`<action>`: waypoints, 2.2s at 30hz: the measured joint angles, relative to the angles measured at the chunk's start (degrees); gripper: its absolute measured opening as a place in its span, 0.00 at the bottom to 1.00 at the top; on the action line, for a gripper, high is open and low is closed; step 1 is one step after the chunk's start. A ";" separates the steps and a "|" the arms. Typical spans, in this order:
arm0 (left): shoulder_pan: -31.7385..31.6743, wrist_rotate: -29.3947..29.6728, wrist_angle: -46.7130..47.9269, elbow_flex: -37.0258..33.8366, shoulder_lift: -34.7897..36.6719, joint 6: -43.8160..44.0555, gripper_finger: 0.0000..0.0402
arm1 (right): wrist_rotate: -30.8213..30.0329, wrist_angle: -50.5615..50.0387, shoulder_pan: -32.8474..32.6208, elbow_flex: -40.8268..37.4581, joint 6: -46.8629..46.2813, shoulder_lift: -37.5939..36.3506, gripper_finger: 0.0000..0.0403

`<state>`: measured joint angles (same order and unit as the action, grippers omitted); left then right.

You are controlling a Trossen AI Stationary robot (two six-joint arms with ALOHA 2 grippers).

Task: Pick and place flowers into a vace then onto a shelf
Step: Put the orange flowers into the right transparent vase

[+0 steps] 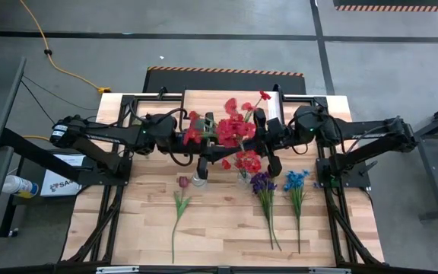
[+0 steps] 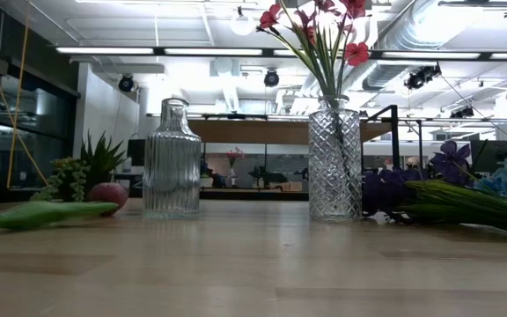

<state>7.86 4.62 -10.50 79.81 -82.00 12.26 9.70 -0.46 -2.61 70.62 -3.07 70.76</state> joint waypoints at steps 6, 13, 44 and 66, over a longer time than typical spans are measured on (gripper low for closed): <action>0.00 0.05 -0.06 0.02 0.46 0.25 0.38 | -1.36 -7.80 -0.02 5.47 3.74 0.00 0.00; 0.00 0.13 0.26 0.09 1.91 0.28 0.40 | -5.94 -14.06 0.62 8.96 7.63 0.00 0.00; 0.06 1.42 17.31 0.11 5.44 5.91 0.38 | -1.77 -13.83 10.94 10.02 7.06 -5.29 0.00; 0.04 11.54 37.09 0.04 15.23 10.54 0.36 | 0.38 -21.38 7.14 10.00 3.06 -17.48 0.00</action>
<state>7.90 16.16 26.59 79.85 -66.76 22.80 10.08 -21.85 4.53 80.62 -0.02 53.29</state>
